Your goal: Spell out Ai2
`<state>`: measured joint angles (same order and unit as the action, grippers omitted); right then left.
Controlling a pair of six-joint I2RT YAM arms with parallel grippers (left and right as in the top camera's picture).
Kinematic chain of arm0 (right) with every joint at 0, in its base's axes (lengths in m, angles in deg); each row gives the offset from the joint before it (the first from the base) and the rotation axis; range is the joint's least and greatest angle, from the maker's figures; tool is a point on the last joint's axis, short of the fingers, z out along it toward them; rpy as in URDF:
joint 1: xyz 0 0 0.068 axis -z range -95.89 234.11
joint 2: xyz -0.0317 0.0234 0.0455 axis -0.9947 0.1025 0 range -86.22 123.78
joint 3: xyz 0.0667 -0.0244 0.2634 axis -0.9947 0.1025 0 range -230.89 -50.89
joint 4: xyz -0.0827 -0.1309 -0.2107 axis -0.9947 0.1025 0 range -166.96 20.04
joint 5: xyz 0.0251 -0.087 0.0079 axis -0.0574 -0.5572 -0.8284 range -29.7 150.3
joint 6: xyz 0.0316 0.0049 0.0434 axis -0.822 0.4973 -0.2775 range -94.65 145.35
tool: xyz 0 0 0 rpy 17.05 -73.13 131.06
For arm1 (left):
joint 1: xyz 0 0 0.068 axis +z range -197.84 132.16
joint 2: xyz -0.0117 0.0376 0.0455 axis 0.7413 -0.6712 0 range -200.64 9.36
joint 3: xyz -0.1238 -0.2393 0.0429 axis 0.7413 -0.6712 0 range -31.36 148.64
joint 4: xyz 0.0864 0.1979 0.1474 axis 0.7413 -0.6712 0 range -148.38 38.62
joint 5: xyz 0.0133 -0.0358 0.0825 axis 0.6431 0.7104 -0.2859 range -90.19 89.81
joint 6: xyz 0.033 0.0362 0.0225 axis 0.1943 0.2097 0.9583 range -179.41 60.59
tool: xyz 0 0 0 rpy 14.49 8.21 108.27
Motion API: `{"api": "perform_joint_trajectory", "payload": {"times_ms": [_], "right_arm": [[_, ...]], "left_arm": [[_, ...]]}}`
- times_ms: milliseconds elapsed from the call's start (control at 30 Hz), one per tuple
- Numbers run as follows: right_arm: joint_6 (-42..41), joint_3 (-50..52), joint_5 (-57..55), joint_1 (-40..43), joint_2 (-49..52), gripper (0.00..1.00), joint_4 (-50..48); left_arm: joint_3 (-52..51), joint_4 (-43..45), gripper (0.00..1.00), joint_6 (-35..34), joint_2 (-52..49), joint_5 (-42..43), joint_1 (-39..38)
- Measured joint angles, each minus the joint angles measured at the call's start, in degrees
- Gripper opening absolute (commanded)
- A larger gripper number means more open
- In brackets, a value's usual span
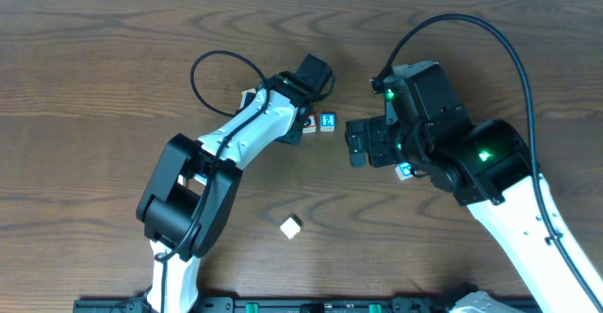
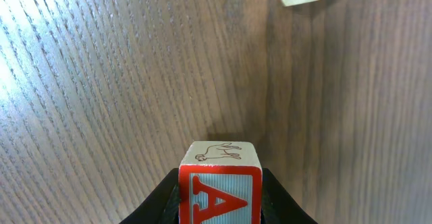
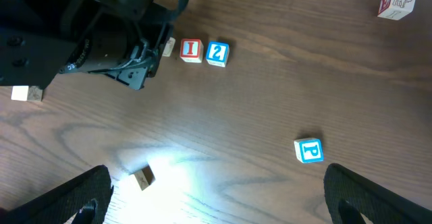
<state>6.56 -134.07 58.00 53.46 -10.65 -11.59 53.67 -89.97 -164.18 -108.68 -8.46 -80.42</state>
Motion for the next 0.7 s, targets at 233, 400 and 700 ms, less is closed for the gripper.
{"api": "perform_joint_trajectory", "payload": {"times_ms": [233,400,700], "right_arm": [[0.0,0.0,0.2,0.0,0.0,0.99,0.0],[0.0,0.0,0.2,0.0,0.0,0.99,-0.1],[0.0,0.0,0.2,0.0,0.0,0.99,-0.3]], "left_arm": [[0.0,-0.1,0.17,0.6,0.0,1.1,0.0],[0.0,-0.2,0.21,1.5,0.0,1.9,0.0],[0.0,-0.1,0.29,1.7,0.0,1.9,0.0]]}}
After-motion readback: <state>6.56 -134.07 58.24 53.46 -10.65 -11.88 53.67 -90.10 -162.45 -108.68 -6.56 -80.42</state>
